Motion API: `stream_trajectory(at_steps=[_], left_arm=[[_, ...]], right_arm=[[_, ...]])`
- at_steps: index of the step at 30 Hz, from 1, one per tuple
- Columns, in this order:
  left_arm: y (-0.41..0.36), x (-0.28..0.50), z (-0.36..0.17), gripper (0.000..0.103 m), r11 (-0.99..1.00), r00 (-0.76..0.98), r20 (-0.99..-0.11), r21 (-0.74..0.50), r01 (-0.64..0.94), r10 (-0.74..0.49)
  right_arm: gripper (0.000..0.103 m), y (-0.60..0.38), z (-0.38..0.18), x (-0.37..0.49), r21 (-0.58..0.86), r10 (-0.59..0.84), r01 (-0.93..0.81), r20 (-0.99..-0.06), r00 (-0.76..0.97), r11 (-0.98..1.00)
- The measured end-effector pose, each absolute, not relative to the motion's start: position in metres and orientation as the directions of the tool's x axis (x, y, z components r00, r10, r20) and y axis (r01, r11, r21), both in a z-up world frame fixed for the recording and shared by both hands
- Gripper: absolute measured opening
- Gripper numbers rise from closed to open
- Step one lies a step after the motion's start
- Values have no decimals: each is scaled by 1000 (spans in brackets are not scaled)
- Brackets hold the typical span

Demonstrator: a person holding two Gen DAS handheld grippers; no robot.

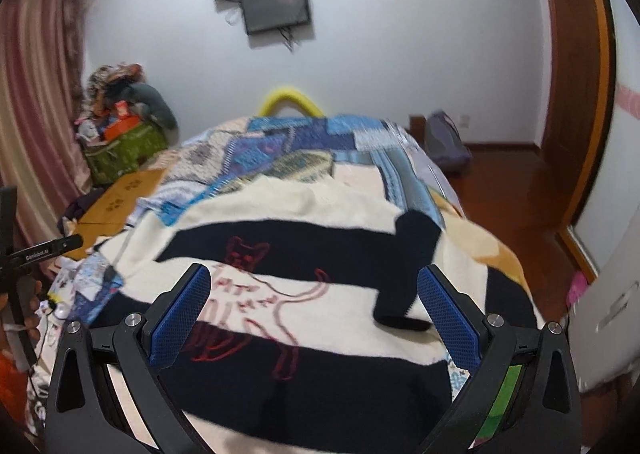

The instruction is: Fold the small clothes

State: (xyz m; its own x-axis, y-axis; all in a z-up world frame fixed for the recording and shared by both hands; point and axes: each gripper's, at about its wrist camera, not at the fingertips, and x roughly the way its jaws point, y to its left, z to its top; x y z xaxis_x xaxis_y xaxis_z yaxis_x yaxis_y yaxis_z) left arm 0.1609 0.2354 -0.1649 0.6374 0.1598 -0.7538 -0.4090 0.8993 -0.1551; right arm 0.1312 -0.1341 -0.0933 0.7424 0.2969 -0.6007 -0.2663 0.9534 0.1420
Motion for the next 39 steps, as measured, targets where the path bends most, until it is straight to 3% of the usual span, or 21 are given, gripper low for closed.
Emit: stream_trajectory(at_steps=[7, 10, 12, 14, 18, 19, 21, 23, 26, 27, 30, 39], left_arm=[[295, 203, -232, 86, 838, 496, -858, -173, -517, 129], [309, 218, -253, 73, 803, 447, -890, -200, -561, 91], [313, 228, -266, 60, 787, 451, -892, -289, -544, -16], [311, 235, -270, 60, 785, 453, -892, -285, -551, -7], [302, 246, -268, 26, 820, 464, -886, -259, -510, 8], [300, 247, -267, 21, 828, 467, -884, -253, -500, 12], [297, 250, -264, 12, 845, 468, -883, -229, -483, 28], [296, 250, -258, 8, 858, 476, -878, -206, -471, 51], [300, 250, -243, 6, 868, 506, -854, -153, -472, 124], [304, 247, -235, 6, 868, 516, -843, -137, -478, 151], [320, 238, -210, 6, 855, 544, -814, -124, -504, 203], [348, 211, -144, 6, 830, 586, -737, -61, -554, 337]], right_arm=[[102, -165, -124, 161, 166, 229, -158, -690, 686, 973], [102, -176, -136, 172, 142, 189, -125, -720, 668, 982], [101, -184, -143, 181, 134, 172, -108, -741, 649, 985], [100, -189, -152, 192, 132, 162, -94, -759, 631, 987], [87, -191, -167, 208, 162, 186, -94, -786, 590, 982], [84, -190, -171, 210, 167, 193, -98, -795, 575, 981], [69, -188, -180, 214, 173, 206, -112, -809, 551, 979], [57, -186, -187, 216, 188, 229, -131, -814, 534, 973], [27, -190, -184, 215, 187, 235, -144, -805, 545, 972], [21, -191, -181, 215, 181, 231, -144, -802, 551, 973], [14, -202, -169, 213, 170, 220, -140, -786, 577, 975], [14, -242, -148, 210, 74, 74, -27, -770, 634, 997]])
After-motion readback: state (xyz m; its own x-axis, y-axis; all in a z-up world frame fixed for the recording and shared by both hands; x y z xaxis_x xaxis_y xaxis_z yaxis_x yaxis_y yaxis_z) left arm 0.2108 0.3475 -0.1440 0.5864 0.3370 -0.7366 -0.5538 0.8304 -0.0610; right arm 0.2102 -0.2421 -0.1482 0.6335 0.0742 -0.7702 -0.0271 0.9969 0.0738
